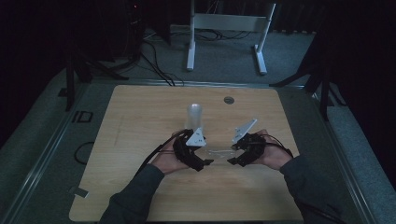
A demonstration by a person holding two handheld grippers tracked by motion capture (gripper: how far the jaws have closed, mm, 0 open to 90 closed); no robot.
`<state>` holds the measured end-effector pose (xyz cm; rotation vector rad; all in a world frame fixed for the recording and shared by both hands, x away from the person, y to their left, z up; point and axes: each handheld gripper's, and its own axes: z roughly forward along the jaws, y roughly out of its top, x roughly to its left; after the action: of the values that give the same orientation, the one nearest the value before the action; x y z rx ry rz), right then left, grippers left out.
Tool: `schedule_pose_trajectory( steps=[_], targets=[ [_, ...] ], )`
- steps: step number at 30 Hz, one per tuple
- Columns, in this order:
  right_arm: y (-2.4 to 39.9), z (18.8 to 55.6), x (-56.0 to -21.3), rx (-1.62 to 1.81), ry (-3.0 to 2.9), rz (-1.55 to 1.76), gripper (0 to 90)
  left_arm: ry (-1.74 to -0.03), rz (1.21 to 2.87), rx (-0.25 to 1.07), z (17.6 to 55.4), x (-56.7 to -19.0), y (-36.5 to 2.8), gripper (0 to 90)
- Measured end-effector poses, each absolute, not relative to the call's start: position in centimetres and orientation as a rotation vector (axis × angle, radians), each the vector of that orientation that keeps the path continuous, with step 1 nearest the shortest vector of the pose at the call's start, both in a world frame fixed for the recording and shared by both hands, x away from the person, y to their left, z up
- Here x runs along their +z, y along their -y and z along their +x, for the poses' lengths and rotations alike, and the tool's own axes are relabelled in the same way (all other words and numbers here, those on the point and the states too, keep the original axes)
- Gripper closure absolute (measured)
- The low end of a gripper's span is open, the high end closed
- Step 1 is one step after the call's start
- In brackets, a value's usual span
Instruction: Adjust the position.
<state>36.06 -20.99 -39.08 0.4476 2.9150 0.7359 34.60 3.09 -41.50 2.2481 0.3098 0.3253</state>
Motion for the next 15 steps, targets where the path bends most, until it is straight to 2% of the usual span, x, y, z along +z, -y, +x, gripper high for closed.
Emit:
schedule_pose_trajectory(
  steps=[15],
  targets=[
    [22.9,36.2,-39.6,0.789,-2.858,0.537,41.5,-0.378,2.207,0.31,35.1,-41.9,-4.3,16.4]
  ],
)
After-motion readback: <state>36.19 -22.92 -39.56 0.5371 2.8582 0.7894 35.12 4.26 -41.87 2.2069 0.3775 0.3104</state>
